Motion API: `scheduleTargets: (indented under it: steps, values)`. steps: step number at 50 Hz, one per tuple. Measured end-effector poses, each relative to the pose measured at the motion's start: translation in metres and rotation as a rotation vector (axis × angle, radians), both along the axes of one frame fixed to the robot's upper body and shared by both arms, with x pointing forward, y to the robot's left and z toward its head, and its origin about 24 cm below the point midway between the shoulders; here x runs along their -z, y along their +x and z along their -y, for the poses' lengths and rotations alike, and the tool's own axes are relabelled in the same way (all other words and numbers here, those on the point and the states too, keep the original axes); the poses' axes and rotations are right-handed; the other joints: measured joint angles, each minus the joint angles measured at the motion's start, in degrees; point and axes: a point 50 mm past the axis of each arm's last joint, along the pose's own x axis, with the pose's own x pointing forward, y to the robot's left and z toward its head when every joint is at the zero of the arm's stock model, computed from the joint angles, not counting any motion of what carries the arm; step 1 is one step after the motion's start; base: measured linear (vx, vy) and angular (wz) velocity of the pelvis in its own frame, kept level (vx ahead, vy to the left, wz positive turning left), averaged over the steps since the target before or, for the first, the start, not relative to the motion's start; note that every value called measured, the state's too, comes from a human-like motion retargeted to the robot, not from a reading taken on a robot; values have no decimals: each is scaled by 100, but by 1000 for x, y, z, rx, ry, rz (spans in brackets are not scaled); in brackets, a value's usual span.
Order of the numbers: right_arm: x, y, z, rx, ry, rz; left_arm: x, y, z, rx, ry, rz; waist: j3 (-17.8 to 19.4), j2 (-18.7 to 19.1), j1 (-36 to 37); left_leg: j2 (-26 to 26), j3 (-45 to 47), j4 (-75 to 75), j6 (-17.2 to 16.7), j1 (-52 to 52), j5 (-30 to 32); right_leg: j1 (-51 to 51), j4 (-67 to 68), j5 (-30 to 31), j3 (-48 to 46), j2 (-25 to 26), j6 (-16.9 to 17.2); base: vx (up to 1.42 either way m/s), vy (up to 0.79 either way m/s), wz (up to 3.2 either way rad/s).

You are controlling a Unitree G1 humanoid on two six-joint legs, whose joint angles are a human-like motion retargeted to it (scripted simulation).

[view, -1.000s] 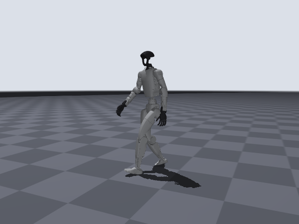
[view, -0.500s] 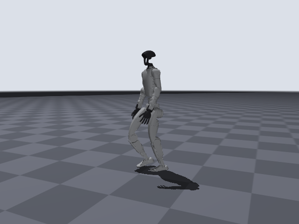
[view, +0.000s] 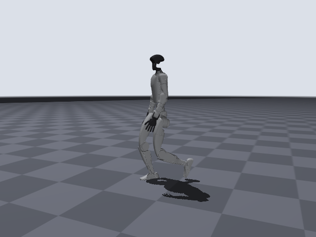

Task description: Walk

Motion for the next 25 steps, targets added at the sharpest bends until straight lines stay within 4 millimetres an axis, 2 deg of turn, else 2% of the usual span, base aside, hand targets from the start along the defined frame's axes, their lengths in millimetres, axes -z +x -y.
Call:
scheduleTargets:
  steps: [5, 7, 10, 13, 18, 22, 25]
  values:
    - [-13, 46, 0, -62, -27, 143, 3, -13, -9, -5, 11, -45, 32, -196, 447, 368, 590, 647, 764, -1395, -1416, 913, -584, -380, 396, 197, 50, 67, -4, -62]
    - [-21, 66, -1, -90, -36, 210, 4, -18, -13, -29, 13, -51, 91, -283, 628, 380, 759, 318, 889, -1808, -1749, 1324, -820, -524, 590, 224, 74, 67, -1, -71]
    - [-34, 95, -3, -133, -53, 310, 6, -27, -16, -67, 18, -64, 163, -374, 859, 275, 916, -639, 870, -2284, -1985, 1866, -1032, -785, 870, 223, 104, 67, 0, -69]
    - [-49, 121, -4, -174, -77, 406, 8, -35, -17, -89, 27, -79, 223, -474, 1012, 35, 980, -2116, 719, -2532, -1847, 2307, -1140, -1065, 1084, 99, 122, 66, 1, -51]
    - [-72, 156, -6, -231, -117, 525, 11, -44, -17, -96, 41, -105, 219, -638, 1163, -501, 800, -4804, 480, -2539, -1203, 2811, -1092, -1423, 1257, -186, 209, 66, 2, -30]
    - [-75, 160, -10, -245, -126, 549, 15, -61, -12, -105, 37, -148, 46, -723, 1261, -735, 771, -4748, 575, -2779, -1020, 2906, -548, -1532, 1171, -423, 321, 72, 6, -34]
    - [-69, 153, -14, -246, -117, 524, 18, -72, -10, -120, 24, -184, -89, -877, 1331, -998, 824, -4117, 773, -2902, -862, 2909, 104, -1262, 1291, -648, 542, 77, 10, -31]
